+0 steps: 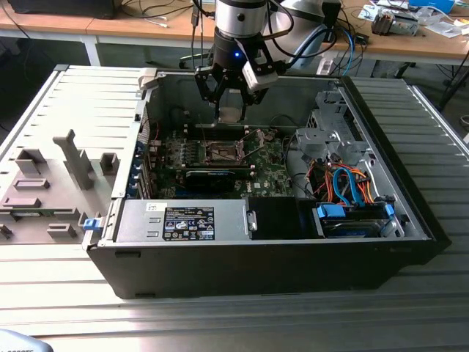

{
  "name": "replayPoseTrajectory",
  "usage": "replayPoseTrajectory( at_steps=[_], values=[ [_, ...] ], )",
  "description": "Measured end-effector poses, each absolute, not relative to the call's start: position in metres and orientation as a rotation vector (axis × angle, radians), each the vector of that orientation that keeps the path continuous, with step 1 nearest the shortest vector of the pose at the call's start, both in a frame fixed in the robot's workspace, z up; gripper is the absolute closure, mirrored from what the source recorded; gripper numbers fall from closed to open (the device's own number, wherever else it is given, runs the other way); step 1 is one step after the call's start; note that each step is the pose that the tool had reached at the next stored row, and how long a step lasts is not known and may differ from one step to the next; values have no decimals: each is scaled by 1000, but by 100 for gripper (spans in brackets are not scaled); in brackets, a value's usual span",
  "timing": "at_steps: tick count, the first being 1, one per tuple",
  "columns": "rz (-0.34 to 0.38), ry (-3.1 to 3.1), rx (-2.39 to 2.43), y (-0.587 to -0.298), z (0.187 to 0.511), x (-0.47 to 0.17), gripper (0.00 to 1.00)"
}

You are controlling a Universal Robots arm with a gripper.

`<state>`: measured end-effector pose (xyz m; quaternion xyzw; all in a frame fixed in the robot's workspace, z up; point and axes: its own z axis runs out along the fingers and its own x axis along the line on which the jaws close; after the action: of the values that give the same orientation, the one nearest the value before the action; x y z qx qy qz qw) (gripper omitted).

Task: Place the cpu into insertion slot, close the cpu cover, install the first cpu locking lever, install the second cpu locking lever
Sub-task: 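Place the cpu into insertion slot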

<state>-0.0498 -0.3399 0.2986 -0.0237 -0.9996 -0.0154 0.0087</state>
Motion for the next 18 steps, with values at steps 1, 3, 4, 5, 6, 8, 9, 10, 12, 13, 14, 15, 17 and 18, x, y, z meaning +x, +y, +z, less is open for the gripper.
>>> replayPoseTrajectory(
  at_steps=[1, 3, 4, 5, 6, 8, 9, 10, 12, 13, 14, 15, 17, 18],
  values=[
    [-48, -3123, -75, -340, 299, -50, 45],
    [-48, -3123, -76, -340, 299, -50, 45],
    [-48, -3123, -77, -340, 299, -50, 45],
    [-48, -3123, -78, -340, 299, -50, 45],
    [-48, -3123, -79, -340, 298, -50, 45],
    [-48, -3123, -80, -340, 298, -50, 45],
    [-48, -3123, -81, -340, 298, -50, 45],
    [-48, -3123, -84, -340, 298, -50, 45],
    [-48, -3123, -89, -340, 298, -50, 45],
    [-48, -3123, -89, -340, 298, -50, 45],
    [-48, -3123, -90, -340, 298, -50, 45],
    [-48, -3123, -90, -340, 298, -50, 45],
    [-48, -3123, -97, -340, 298, -50, 45],
    [-48, -3123, -98, -340, 298, -50, 45]
  ],
)
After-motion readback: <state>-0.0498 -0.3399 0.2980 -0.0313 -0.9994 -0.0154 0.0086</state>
